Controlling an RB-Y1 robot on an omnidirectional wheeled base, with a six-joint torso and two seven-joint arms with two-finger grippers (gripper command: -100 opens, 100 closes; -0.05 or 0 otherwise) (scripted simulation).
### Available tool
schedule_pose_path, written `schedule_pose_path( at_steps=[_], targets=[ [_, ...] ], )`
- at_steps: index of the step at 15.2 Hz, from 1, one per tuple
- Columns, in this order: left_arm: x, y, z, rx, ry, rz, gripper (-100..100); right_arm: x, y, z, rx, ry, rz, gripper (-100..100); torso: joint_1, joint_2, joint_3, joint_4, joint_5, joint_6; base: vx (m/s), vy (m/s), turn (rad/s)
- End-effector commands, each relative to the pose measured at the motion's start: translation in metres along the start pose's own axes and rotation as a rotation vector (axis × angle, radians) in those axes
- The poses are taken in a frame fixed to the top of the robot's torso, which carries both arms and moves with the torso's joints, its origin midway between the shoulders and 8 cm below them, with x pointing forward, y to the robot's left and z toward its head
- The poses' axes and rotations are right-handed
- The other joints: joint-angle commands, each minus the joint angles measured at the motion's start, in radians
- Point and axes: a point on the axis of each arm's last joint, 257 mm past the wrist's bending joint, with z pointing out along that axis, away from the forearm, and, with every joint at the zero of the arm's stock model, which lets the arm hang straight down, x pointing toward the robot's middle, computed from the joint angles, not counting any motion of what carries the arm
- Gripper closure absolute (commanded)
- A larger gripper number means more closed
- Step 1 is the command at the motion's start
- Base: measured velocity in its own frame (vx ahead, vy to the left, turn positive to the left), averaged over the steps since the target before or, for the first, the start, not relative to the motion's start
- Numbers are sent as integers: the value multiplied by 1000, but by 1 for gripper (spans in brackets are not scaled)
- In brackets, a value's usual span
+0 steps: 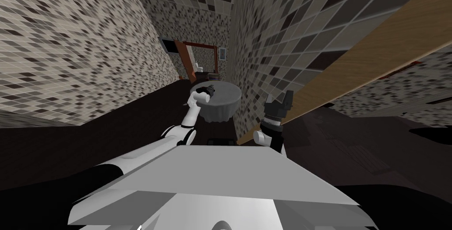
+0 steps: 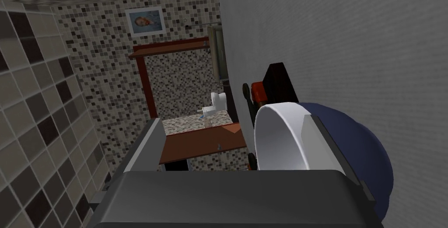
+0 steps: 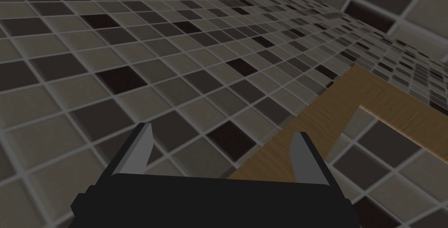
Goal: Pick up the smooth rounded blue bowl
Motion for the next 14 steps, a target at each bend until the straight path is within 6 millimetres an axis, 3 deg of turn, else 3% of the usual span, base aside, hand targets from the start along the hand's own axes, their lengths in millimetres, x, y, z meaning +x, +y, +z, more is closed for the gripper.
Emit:
schedule_pose_path(
  at_steps=[1,3,14],
  targets=[
    [0,10,1,-45,-2,-1,-100,0,0,0,0,0,0,0,0,0,0,0,0,0,0,0,0],
    [4,5,8,-75,0,-10,-100,0,0,0,0,0,0,0,0,0,0,0,0,0,1,3,3],
    [8,31,12,-272,-10,-25,-100,0,0,0,0,0,0,0,1,-1,0,0,0,0,6,13,1]
  ],
)
